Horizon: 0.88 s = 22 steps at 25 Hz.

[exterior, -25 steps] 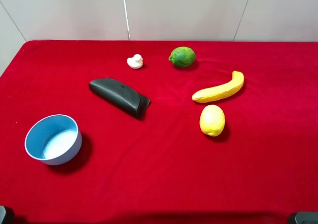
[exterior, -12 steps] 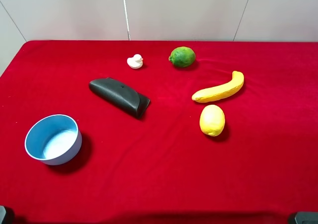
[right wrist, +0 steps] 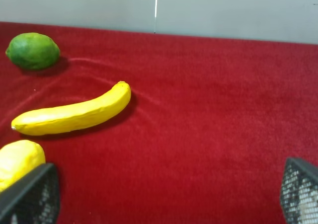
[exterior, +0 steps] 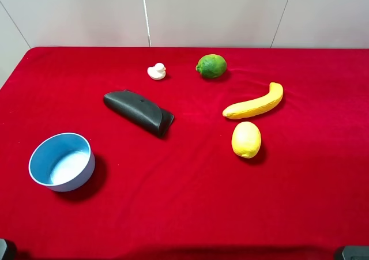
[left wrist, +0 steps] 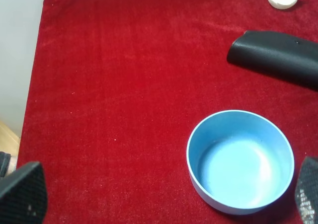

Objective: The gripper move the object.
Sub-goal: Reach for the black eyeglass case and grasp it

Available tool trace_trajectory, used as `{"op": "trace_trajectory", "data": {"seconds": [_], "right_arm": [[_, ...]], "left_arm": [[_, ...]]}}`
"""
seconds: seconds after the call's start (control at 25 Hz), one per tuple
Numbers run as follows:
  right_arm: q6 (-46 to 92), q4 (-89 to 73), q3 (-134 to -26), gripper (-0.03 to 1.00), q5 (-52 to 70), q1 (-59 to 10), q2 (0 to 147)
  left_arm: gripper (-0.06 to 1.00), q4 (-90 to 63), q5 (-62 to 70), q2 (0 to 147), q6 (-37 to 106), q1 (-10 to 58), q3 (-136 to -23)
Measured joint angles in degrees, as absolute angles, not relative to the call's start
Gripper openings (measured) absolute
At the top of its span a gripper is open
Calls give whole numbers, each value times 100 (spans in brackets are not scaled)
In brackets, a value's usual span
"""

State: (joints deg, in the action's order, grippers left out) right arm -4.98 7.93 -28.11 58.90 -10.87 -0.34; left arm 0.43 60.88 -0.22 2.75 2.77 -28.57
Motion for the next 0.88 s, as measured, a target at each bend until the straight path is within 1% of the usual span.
{"op": "trace_trajectory", "data": {"seconds": [0.88], "right_arm": [[-493,672,-2830,69,5872,-1087,-27]], "left_arm": [[99,43,6088,-22,275,277,-2857]]}}
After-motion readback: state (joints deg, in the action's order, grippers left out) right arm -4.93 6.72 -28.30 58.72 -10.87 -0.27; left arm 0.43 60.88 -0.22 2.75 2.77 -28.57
